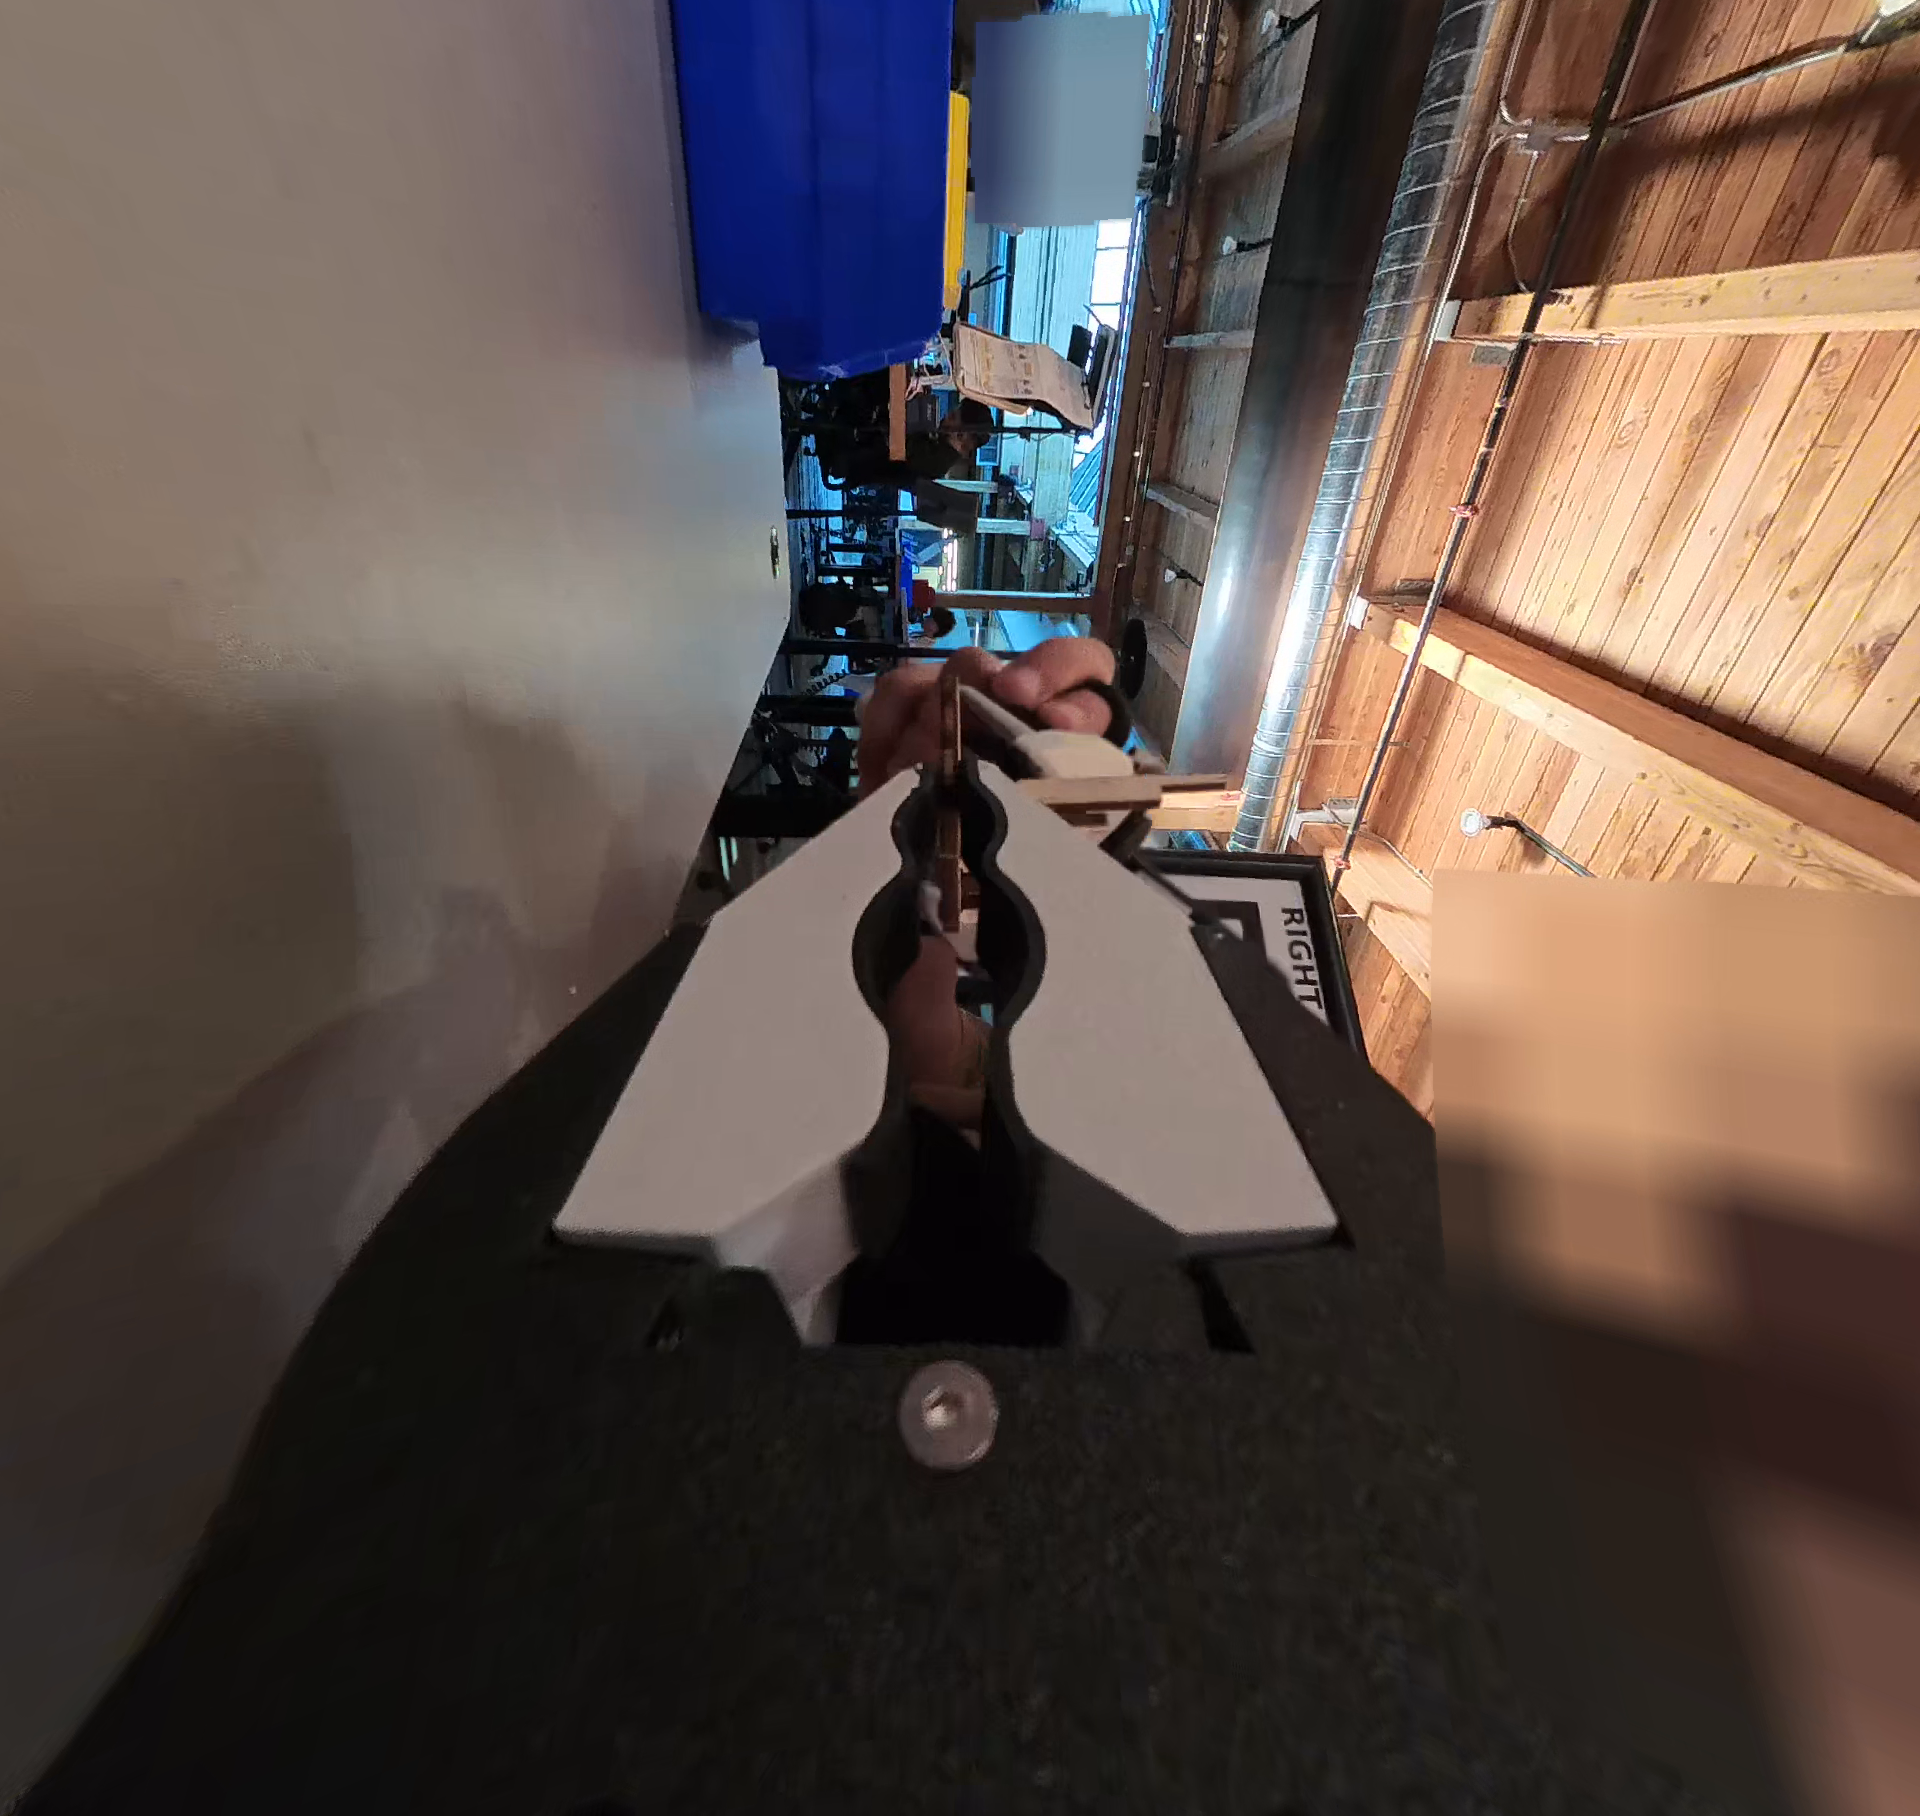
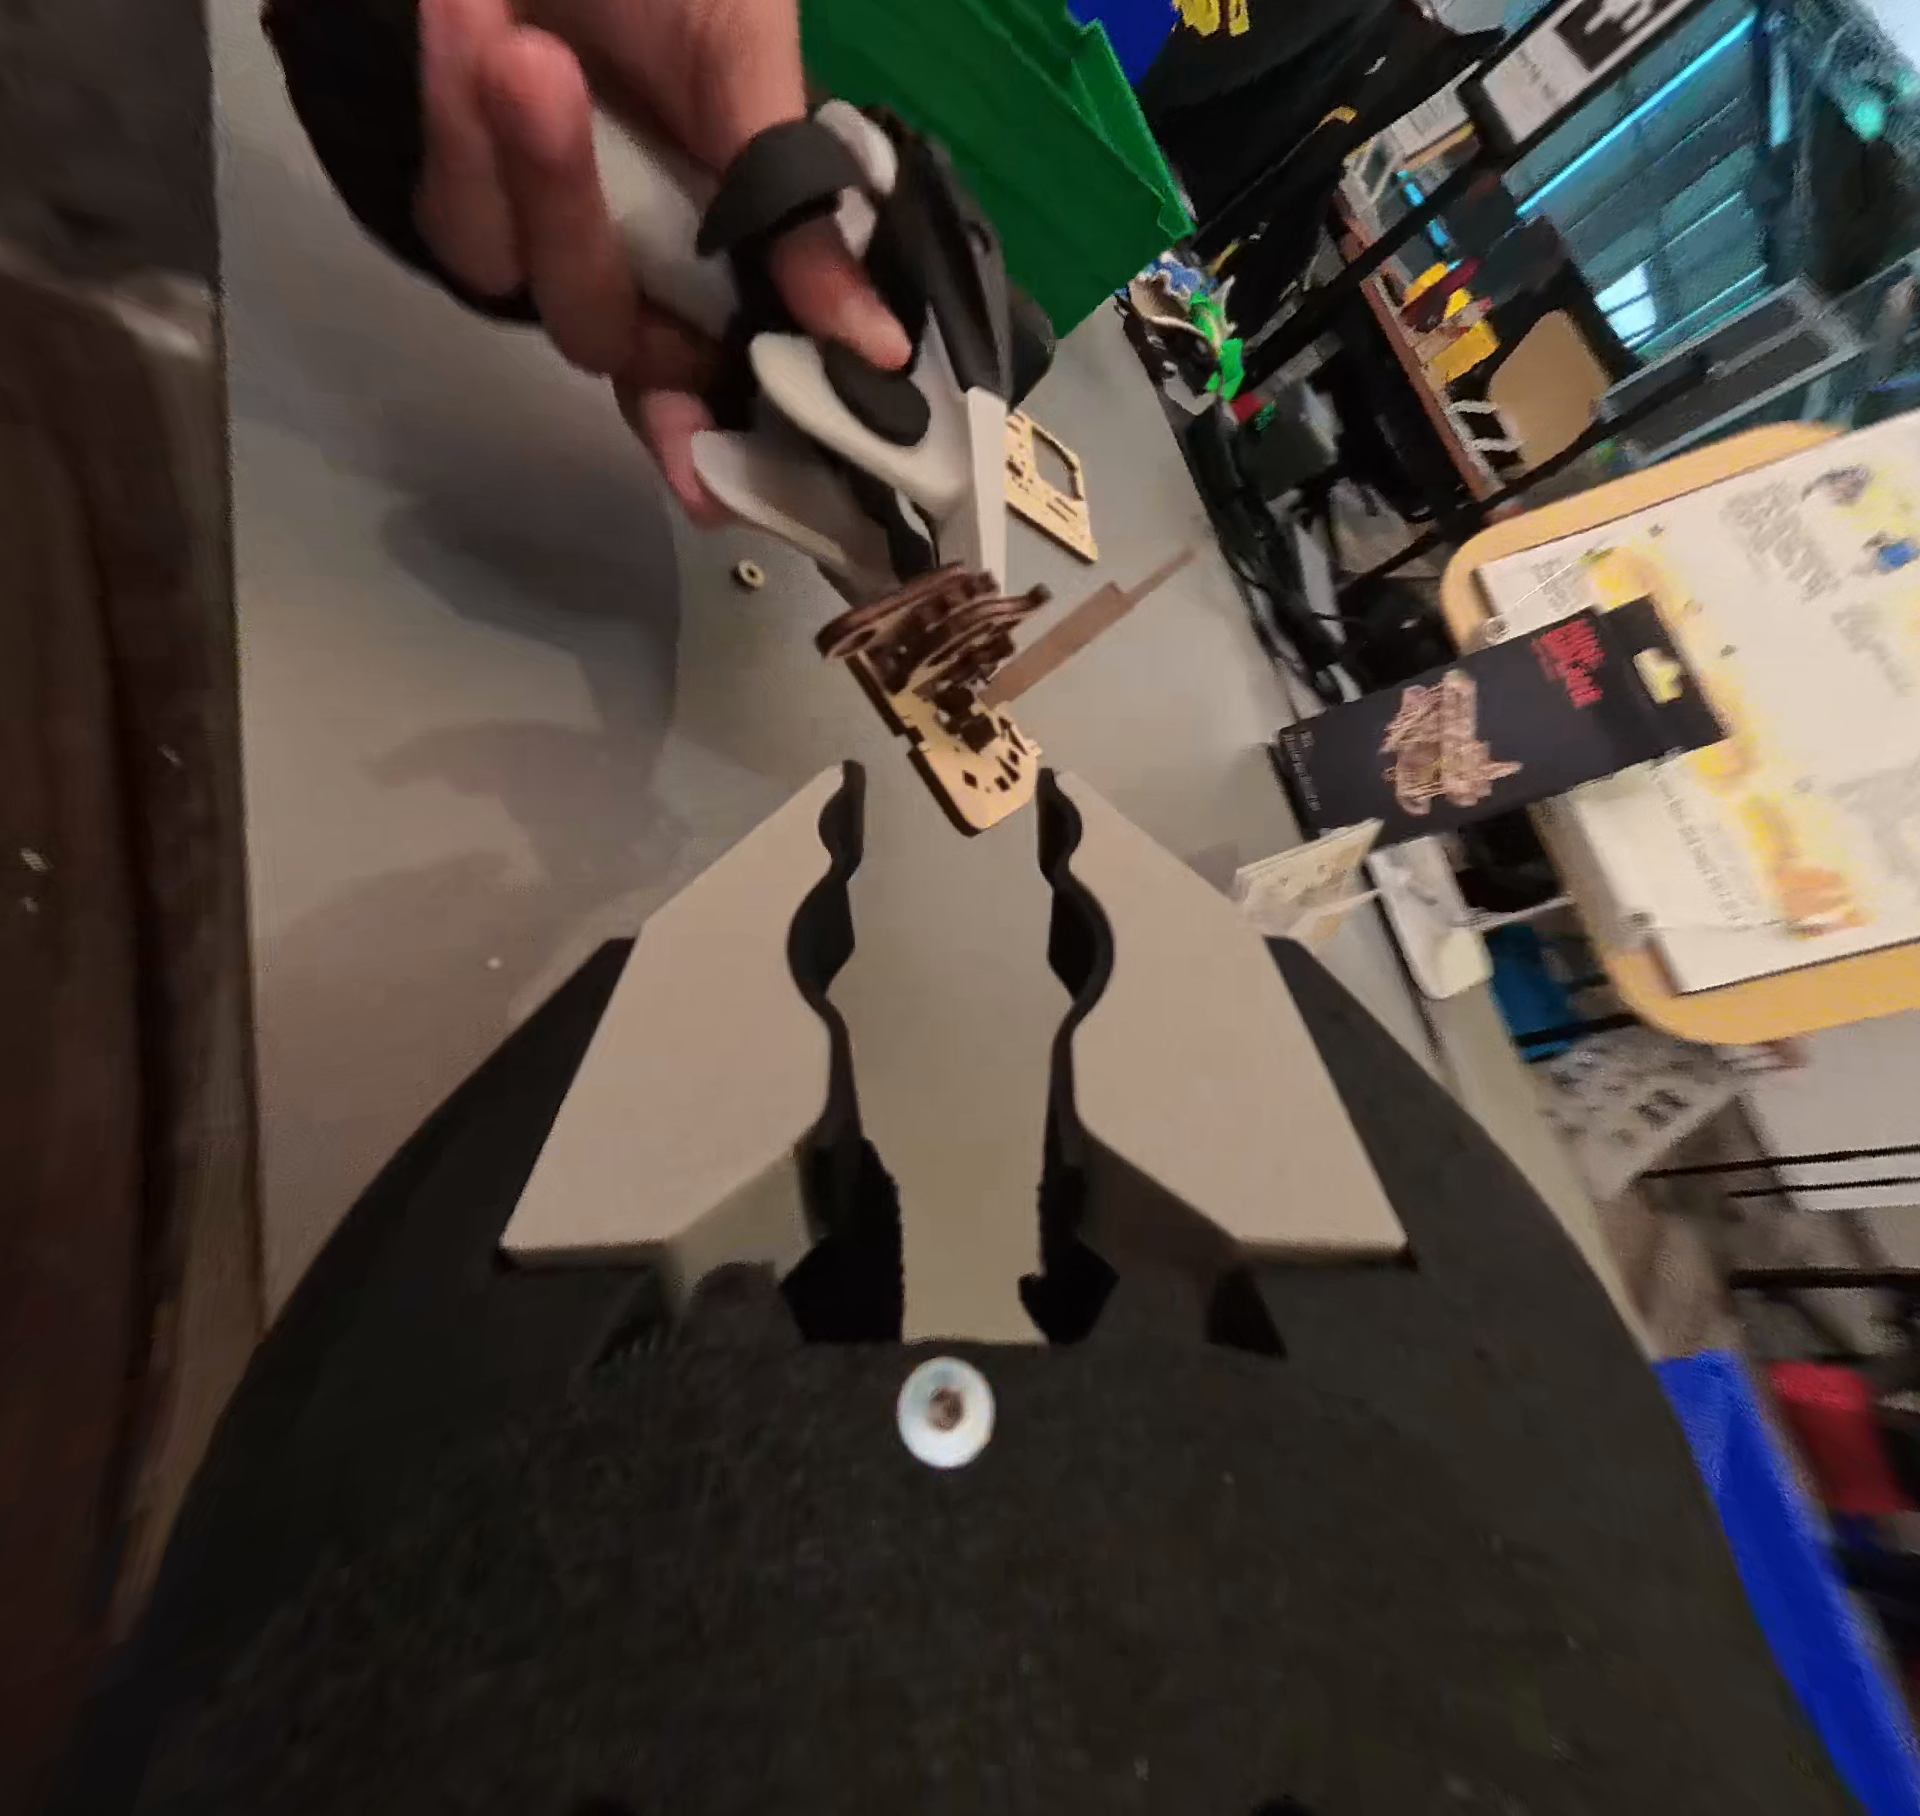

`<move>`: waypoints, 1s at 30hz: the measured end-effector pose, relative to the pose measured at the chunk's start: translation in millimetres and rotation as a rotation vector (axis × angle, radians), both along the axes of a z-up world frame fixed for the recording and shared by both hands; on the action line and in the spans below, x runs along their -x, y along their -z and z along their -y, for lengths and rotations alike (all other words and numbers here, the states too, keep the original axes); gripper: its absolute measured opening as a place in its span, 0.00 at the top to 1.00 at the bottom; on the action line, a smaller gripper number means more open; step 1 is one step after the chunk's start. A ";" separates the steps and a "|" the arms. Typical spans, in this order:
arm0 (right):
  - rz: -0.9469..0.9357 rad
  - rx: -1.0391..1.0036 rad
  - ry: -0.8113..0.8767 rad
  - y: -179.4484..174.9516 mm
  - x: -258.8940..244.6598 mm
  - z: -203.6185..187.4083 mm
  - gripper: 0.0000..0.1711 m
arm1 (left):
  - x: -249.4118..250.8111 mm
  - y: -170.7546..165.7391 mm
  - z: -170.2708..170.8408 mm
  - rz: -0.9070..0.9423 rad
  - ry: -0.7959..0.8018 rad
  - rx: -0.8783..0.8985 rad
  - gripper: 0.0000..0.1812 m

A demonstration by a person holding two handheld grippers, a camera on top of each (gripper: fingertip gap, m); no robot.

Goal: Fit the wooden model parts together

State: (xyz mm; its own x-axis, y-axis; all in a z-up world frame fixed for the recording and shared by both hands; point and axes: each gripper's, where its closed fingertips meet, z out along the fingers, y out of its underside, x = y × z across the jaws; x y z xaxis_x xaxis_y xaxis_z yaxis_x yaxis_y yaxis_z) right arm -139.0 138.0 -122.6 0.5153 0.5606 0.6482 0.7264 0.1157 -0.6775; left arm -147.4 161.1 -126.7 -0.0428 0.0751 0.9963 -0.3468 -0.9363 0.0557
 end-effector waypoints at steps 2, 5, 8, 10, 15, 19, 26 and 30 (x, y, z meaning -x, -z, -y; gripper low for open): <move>0.108 -0.069 0.033 0.7 -2.8 -1.6 0.85 | 0.3 -1.2 0.9 -0.003 0.004 0.008 1.00; 0.201 -0.134 0.056 -0.1 -3.9 -4.0 0.92 | 0.6 -2.1 2.9 -0.009 0.006 0.022 0.99; 0.261 -0.170 0.065 0.2 -4.9 -5.6 0.94 | 0.1 -4.5 4.8 -0.005 0.008 0.031 1.00; 0.284 -0.201 0.067 -2.6 -4.5 -5.4 0.95 | 0.3 -6.0 4.7 0.001 0.009 0.022 1.00; 0.378 -0.322 0.088 -13.4 -4.0 -8.6 0.98 | -0.4 -15.6 0.2 0.045 -0.011 -0.057 0.99; 0.316 -0.288 0.084 -11.5 -0.2 -9.7 0.96 | 3.2 -15.6 -1.1 0.042 0.007 -0.102 0.99; 0.059 -0.023 0.048 7.4 8.4 -0.5 0.86 | 13.8 1.0 -24.0 0.007 -0.038 -0.179 1.00; -0.344 0.226 0.134 -3.7 -0.3 -6.5 0.88 | 22.8 14.9 -43.4 -0.119 -0.082 -0.478 0.99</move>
State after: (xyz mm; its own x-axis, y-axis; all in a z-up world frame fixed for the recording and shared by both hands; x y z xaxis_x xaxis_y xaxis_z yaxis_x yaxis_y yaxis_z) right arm -138.7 144.4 -118.8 0.7577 0.5823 0.2946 0.4524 -0.1435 -0.8802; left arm -170.2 204.5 -141.6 0.0864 -0.3896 0.9169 -0.2882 -0.8908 -0.3513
